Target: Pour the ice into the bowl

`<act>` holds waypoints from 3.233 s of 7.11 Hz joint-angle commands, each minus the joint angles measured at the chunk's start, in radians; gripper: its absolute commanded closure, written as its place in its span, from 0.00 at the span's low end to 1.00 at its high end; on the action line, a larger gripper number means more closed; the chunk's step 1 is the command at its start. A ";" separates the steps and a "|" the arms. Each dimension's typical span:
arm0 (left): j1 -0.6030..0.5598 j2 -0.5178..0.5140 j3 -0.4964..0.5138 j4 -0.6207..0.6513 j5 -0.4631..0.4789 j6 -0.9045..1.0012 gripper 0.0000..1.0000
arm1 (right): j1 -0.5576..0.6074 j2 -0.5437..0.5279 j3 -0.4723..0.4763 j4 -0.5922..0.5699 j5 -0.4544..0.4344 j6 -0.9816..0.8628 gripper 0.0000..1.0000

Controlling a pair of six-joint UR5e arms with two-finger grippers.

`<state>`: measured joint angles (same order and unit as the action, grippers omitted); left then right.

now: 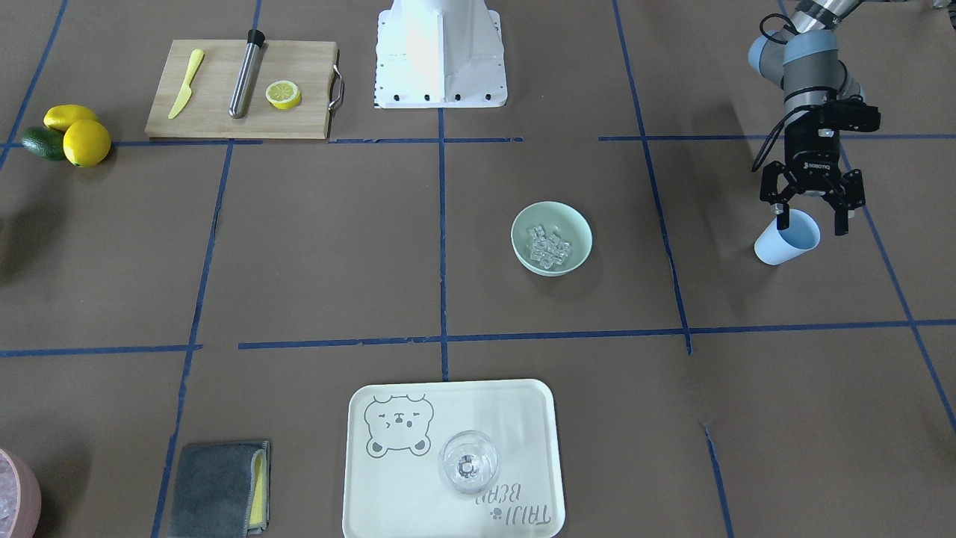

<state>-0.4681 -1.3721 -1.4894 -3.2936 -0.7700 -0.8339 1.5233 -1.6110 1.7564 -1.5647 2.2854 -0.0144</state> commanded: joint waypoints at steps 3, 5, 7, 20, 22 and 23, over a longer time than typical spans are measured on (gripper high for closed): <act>-0.442 0.028 -0.098 0.157 -0.604 0.342 0.00 | 0.000 0.000 0.031 0.000 0.000 0.002 0.00; -0.669 0.025 -0.225 0.465 -0.841 0.517 0.00 | -0.002 0.008 0.086 0.003 0.002 -0.004 0.00; -0.896 0.007 -0.262 0.718 -1.031 0.694 0.00 | -0.008 -0.001 0.097 0.175 0.026 0.001 0.00; -1.224 -0.082 -0.264 1.622 -1.554 0.909 0.00 | -0.900 0.788 0.032 0.060 -0.272 1.040 0.00; -1.222 -0.082 -0.265 1.620 -1.554 0.909 0.00 | -1.007 1.012 -0.253 0.063 -0.407 1.155 0.01; -1.222 -0.082 -0.265 1.620 -1.556 0.911 0.00 | -1.044 1.104 -0.399 0.066 -0.447 1.169 0.03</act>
<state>-1.6907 -1.4541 -1.7544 -1.6733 -2.3243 0.0754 0.5333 -0.6311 1.5377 -1.5007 1.8996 1.1175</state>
